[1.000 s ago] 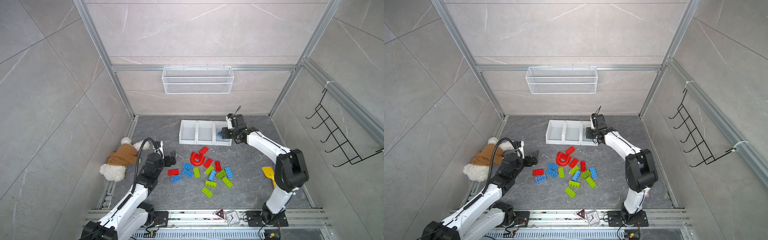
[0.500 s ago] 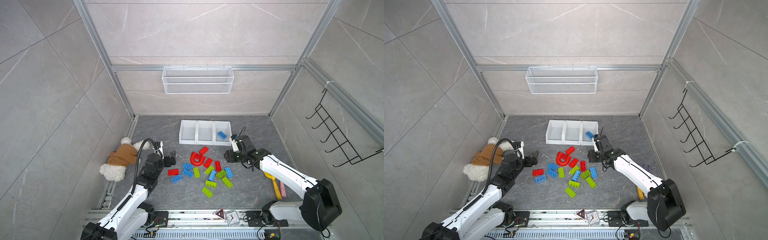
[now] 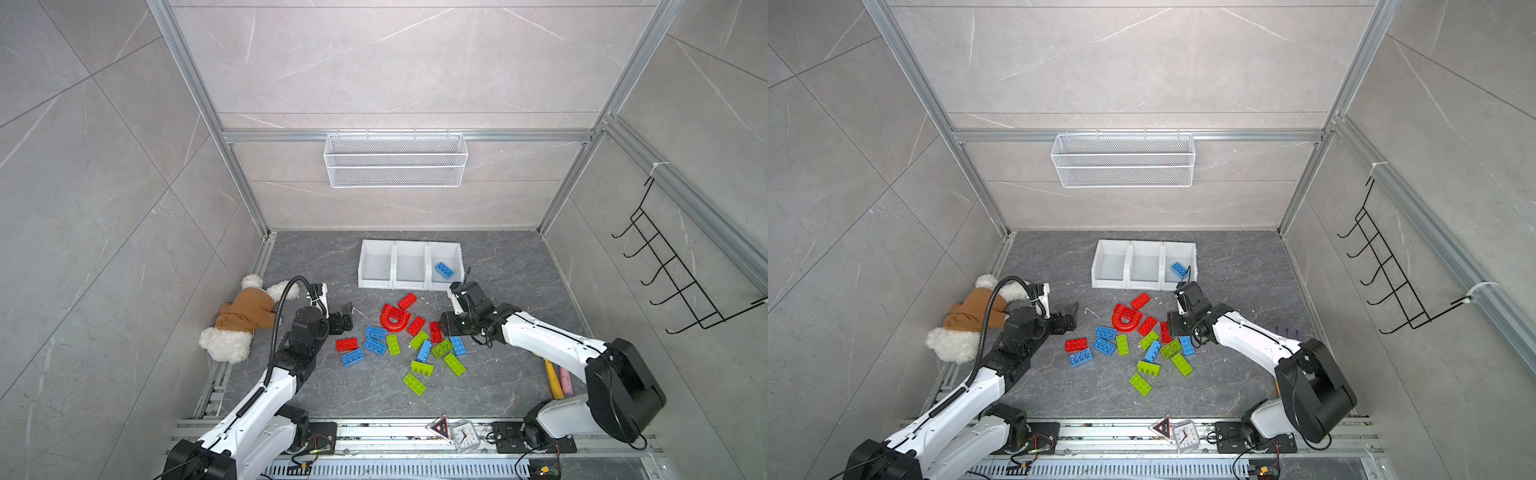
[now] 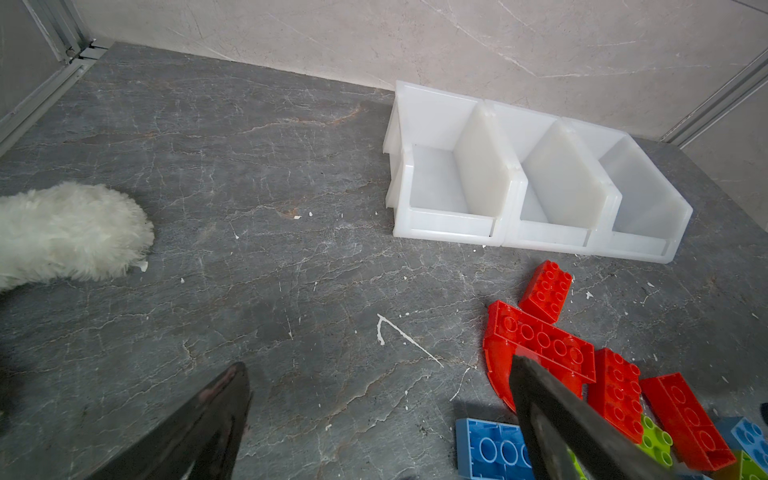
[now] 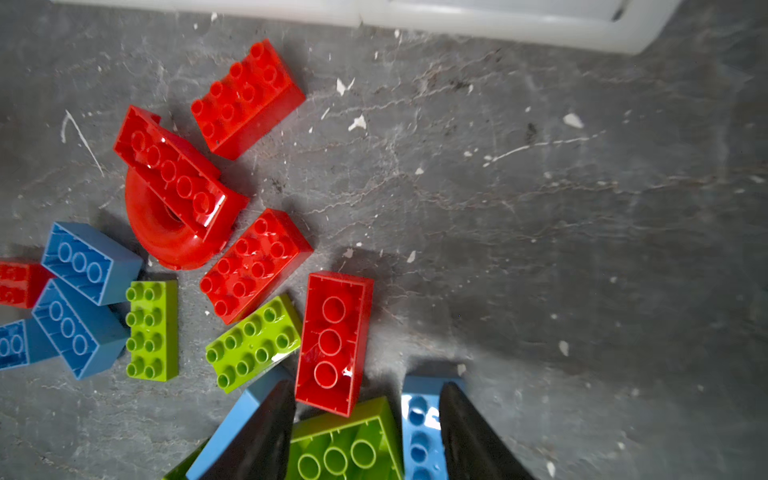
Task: Sort the legos into containers by color
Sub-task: 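Move the right gripper over the pile and grasp a red brick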
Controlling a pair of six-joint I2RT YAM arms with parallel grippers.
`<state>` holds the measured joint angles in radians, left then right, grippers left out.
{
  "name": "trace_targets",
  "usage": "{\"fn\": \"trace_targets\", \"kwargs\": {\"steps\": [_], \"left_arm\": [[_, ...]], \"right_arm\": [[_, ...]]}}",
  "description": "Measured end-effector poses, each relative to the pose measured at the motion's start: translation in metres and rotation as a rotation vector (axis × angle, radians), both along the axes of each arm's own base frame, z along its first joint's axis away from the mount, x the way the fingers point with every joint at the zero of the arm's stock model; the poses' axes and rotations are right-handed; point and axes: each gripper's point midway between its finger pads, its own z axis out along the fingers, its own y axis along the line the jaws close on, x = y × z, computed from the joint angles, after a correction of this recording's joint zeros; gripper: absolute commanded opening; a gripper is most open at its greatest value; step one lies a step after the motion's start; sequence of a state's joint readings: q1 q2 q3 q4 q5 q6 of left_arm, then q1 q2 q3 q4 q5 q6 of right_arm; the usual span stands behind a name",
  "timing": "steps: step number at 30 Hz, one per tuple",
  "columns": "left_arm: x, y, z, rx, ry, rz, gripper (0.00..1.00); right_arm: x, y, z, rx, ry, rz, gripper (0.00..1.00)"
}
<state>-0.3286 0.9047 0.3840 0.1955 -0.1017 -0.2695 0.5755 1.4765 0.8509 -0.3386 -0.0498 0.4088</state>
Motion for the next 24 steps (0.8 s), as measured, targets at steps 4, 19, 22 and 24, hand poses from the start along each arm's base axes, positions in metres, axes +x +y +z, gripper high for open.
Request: {"fn": "trace_targets", "kwargs": {"steps": [4, 19, 22, 24], "left_arm": [[0.0, 0.0, 0.0, -0.001, 0.001, -0.002, 1.0], [-0.002, 0.001, 0.009, -0.01, -0.03, 0.0, 1.0], [-0.002, 0.001, 0.009, -0.01, -0.03, 0.0, 1.0], [-0.002, 0.001, 0.009, -0.01, -0.03, 0.0, 1.0]], "right_arm": [[-0.004, 0.015, -0.015, -0.023, 0.033, 0.041, 0.58], [0.009, 0.02, -0.039, -0.116, 0.029, 0.023, 0.55], [0.012, 0.019, -0.041, -0.124, 0.024, 0.015, 0.54], [0.014, 0.02, -0.044, -0.128, 0.025, 0.013, 0.53]]}}
